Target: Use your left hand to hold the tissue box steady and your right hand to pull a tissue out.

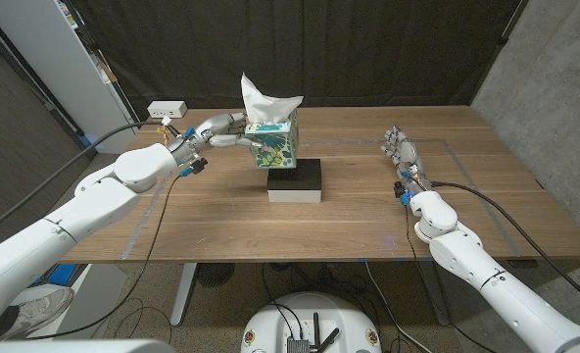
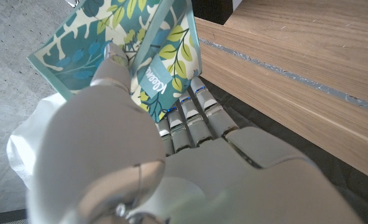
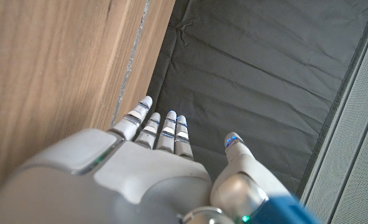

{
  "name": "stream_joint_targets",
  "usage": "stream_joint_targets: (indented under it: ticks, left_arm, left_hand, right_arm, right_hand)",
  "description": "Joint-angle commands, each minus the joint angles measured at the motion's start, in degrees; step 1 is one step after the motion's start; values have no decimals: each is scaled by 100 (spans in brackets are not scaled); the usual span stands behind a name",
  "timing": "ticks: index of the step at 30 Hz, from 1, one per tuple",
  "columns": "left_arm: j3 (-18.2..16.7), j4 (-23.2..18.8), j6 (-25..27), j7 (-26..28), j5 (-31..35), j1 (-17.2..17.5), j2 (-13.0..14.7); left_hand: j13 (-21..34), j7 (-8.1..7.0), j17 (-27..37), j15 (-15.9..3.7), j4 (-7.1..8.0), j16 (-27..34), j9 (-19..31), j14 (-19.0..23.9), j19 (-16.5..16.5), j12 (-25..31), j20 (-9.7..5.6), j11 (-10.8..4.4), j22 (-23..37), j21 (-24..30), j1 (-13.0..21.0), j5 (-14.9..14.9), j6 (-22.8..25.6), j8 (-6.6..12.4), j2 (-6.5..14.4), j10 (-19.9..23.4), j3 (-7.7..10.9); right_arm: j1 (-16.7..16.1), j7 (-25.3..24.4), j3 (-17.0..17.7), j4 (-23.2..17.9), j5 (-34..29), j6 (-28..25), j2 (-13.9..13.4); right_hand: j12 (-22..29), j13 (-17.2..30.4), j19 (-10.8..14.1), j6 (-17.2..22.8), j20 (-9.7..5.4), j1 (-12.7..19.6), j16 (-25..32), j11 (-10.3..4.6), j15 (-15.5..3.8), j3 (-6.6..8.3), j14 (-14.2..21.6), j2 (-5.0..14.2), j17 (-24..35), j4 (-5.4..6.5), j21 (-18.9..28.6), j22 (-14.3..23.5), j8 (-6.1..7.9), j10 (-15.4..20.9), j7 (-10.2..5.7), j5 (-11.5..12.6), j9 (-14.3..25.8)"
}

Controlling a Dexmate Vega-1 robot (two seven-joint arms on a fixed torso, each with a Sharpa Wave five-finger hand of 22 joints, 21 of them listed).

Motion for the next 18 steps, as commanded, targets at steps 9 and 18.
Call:
stream_joint_targets:
  ticks: [9, 18]
  left_arm:
    - [88, 175, -68, -80, 10, -124, -108]
    - [148, 280, -115, -146, 7, -215, -177]
  left_hand:
    - [29, 7, 18, -593, -11, -17, 11, 40, 7, -21, -23, -9, 13, -56, -27, 34, 36, 42, 35, 51, 77]
    - [46, -2, 18, -596, -21, -33, 16, 48, 14, -32, -28, -4, 13, -73, -39, 32, 47, 55, 38, 59, 93]
  right_arm:
    - [-444, -286, 144, -390, -148, 70, -77]
    - [-596, -395, 158, -474, -249, 164, -35]
  right_hand:
    - [-13, 25, 21, 18, -1, 35, 29, 15, -35, 16, 4, 124, 17, -29, -6, 28, 17, 5, -11, -8, 26]
    - [-11, 25, 22, 15, -1, 35, 33, 21, -30, 14, 3, 121, 22, -36, -4, 28, 17, 8, -4, -15, 26]
